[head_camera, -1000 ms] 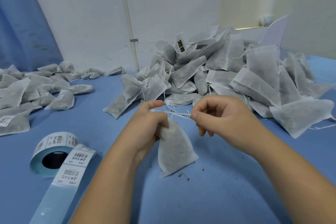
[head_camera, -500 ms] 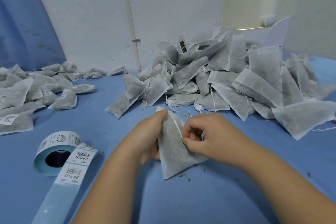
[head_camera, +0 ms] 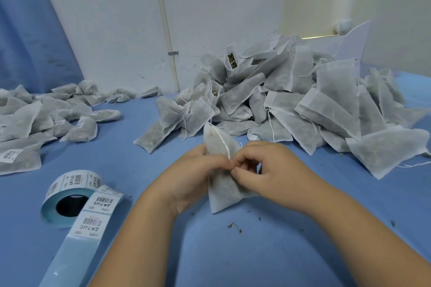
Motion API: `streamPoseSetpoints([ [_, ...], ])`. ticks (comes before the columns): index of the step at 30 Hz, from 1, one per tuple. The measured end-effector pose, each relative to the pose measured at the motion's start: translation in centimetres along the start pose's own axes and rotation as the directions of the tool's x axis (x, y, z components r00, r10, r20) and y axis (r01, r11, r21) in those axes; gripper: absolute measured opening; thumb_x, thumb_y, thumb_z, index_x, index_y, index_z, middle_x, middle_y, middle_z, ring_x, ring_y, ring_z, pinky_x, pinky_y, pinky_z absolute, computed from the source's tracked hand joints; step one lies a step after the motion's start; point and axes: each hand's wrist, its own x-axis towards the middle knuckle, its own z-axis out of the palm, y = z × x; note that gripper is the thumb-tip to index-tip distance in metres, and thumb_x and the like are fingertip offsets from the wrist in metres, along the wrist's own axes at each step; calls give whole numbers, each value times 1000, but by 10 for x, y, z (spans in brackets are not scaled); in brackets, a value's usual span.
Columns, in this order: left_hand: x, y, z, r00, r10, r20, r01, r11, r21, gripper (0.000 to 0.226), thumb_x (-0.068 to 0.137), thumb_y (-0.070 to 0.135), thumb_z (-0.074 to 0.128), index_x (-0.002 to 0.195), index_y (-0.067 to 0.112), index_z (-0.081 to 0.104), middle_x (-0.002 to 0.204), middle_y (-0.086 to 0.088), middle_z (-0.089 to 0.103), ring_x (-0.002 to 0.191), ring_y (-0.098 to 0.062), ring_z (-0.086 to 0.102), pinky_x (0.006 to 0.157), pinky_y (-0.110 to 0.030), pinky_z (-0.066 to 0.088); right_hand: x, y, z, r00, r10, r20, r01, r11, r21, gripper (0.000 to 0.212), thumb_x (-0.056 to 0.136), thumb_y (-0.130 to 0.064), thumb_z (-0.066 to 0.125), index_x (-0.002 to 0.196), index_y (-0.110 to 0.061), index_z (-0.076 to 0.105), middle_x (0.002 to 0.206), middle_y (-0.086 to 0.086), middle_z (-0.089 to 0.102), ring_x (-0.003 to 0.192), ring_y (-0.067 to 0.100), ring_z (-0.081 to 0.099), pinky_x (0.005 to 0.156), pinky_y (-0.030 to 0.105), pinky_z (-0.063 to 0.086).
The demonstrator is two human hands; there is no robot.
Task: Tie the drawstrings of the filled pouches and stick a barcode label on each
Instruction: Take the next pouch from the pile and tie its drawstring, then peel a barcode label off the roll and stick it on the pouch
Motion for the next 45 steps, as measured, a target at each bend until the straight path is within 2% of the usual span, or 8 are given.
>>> streamPoseSetpoints([
  [7, 1, -3, 0, 996, 58, -70, -53, 997, 62, 24, 90, -2, 60, 113, -5, 65, 110, -21, 72, 103, -30, 70, 92, -37, 56, 2, 4, -4, 996, 86, -21, -80, 975, 207, 19, 84, -10, 63, 79, -25, 73, 78, -3, 69, 66, 7, 58, 62, 19, 46],
  [9, 2, -4, 2, 990, 75, -118, -63, 992, 105, 24, 88, 0, 64, 112, 0, 67, 109, -19, 73, 105, -31, 70, 95, -41, 54, 4, 4, -4, 995, 91, -51, -75, 965, 250, 20, 85, -9, 64, 76, -24, 73, 77, -3, 69, 63, 1, 54, 60, 14, 43],
  [15, -1, -5, 13, 968, 89, -235, -51, 985, 165, 36, 67, 10, 66, 103, 11, 71, 103, -15, 74, 104, -34, 69, 96, -50, 51, 8, 12, -2, 961, 186, -205, -95, 918, 386, 20, 84, -6, 65, 74, -22, 70, 70, -1, 62, 65, 11, 51, 61, 25, 44],
  [21, -16, -2, 13, 942, 106, -319, -56, 985, 163, 33, 63, 13, 64, 96, 12, 70, 94, -11, 75, 89, -25, 71, 80, -38, 55, 7, 19, 3, 940, 215, -265, -93, 908, 408, 16, 89, -20, 65, 74, -27, 66, 64, -11, 56, 58, 6, 48, 57, 18, 41],
  [29, -73, 41, -23, 904, 196, -381, -130, 973, 193, 37, 63, 16, 67, 99, 11, 70, 93, -8, 77, 89, -21, 73, 81, -35, 57, 12, 0, 34, 972, 153, -178, -88, 941, 327, 21, 89, -17, 63, 71, -27, 67, 61, -15, 58, 54, 1, 46, 55, 12, 39],
  [32, -103, 59, -50, 851, 235, -470, -154, 967, 203, 40, 67, 13, 71, 107, 8, 69, 99, -11, 76, 97, -28, 72, 89, -42, 55, 23, -23, 53, 986, 109, -122, -61, 937, 344, 19, 89, -16, 63, 74, -28, 67, 60, -18, 59, 55, 0, 48, 56, 11, 40],
  [39, -161, 73, -130, 587, 305, -750, -333, 935, 120, 17, 88, -1, 56, 95, 10, 67, 78, -4, 73, 71, -17, 70, 69, -33, 54, 49, -82, 110, 999, 39, 13, -41, 941, 335, 18, 88, -16, 63, 78, -31, 66, 60, -27, 58, 55, -3, 50, 56, 8, 40],
  [45, -173, 42, -157, 493, 274, -826, -341, 934, 107, 14, 88, 6, 59, 100, 11, 66, 83, -3, 74, 80, -17, 69, 72, -32, 52, 58, -105, 147, 996, 83, -37, -66, 941, 332, 15, 86, -19, 66, 75, -29, 65, 61, -21, 57, 55, -3, 49, 57, 11, 40],
])
